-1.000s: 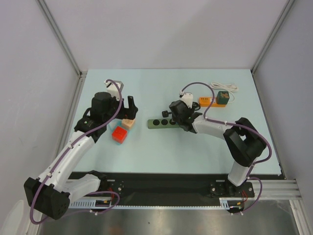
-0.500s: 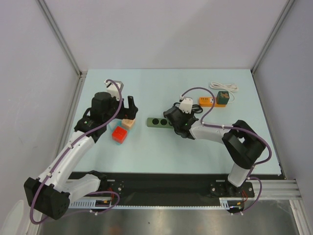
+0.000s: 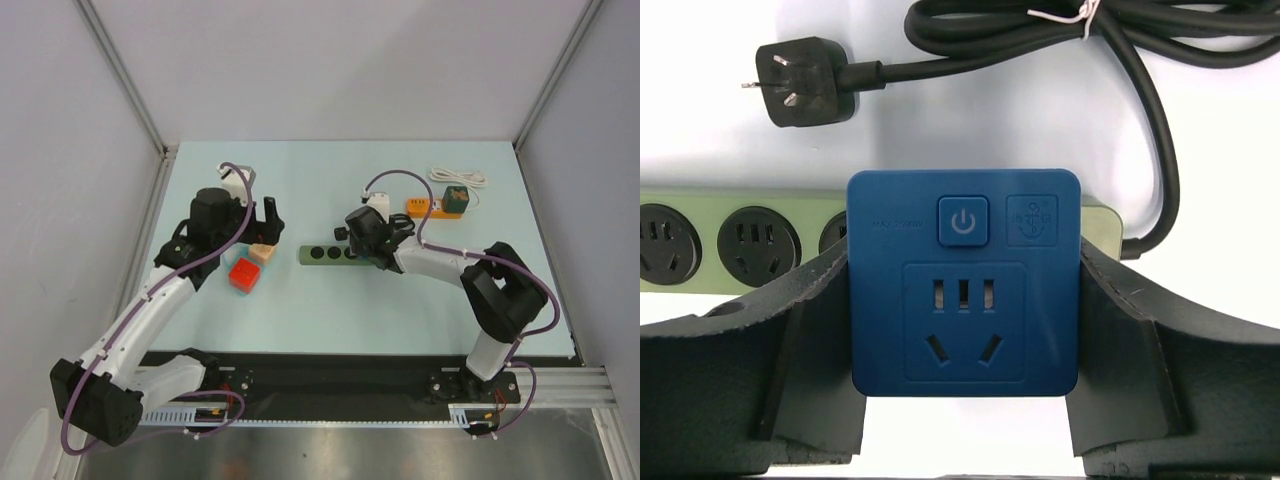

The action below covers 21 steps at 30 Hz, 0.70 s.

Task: Insert the plug

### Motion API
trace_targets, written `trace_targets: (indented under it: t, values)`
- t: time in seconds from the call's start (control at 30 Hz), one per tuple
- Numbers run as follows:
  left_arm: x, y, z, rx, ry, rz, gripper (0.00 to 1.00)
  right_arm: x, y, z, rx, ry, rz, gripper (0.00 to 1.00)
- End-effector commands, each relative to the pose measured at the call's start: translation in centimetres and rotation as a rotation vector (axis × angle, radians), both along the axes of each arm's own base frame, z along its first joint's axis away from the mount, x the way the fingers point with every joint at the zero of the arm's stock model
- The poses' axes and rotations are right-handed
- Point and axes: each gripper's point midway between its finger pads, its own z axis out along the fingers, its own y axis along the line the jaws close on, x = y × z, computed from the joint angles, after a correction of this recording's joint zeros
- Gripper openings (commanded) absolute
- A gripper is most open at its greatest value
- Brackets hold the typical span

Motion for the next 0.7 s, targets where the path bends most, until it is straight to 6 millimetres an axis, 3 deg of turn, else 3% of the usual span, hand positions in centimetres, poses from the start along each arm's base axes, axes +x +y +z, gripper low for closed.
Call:
trace_targets:
  t: [0.0, 0.1, 0.27, 0.37, 0.57, 0.63, 0.67]
  values:
    - [0.1, -0.9, 0.2, -0.025, -0.003, -0.020, 1.00, -5.1, -1.2, -4.2, -0.124, 0.160, 0.041, 0.00]
    - [0.1, -0.9, 0.0, -0.020, 0.002, -0.021, 1.00, -6.6, -0.2, -5.8, -0.131, 0.149, -0.005, 0.00]
    - [0.1, -1.1, -0.2, -0.022, 0.009, -0.026, 1.00, -8.1, -0.4, -8.1, -0.117, 0.138, -0.092, 0.00]
    - [0.0, -1.3, -0.2, -0.025, 0.011, -0.031, 1.00, -8.1, -0.7, -9.1, -0.093, 0.157, -0.122, 0.00]
    - [0.0, -1.2, 0.1, -0.025, 0.001, -0.033, 1.00, -7.3, -0.8, -8.9, -0.075, 0.115, -0.133, 0.00]
    - [-0.1, -1.1, 0.2, -0.024, -0.003, -0.031, 1.00, -7.0, -0.6, -8.3, -0.072, 0.104, -0.121, 0.10]
    - [-0.2, -1.1, 0.2, -0.024, -0.003, -0.031, 1.00, -6.6, -0.1, -7.7, -0.064, 0.095, -0.112, 0.28]
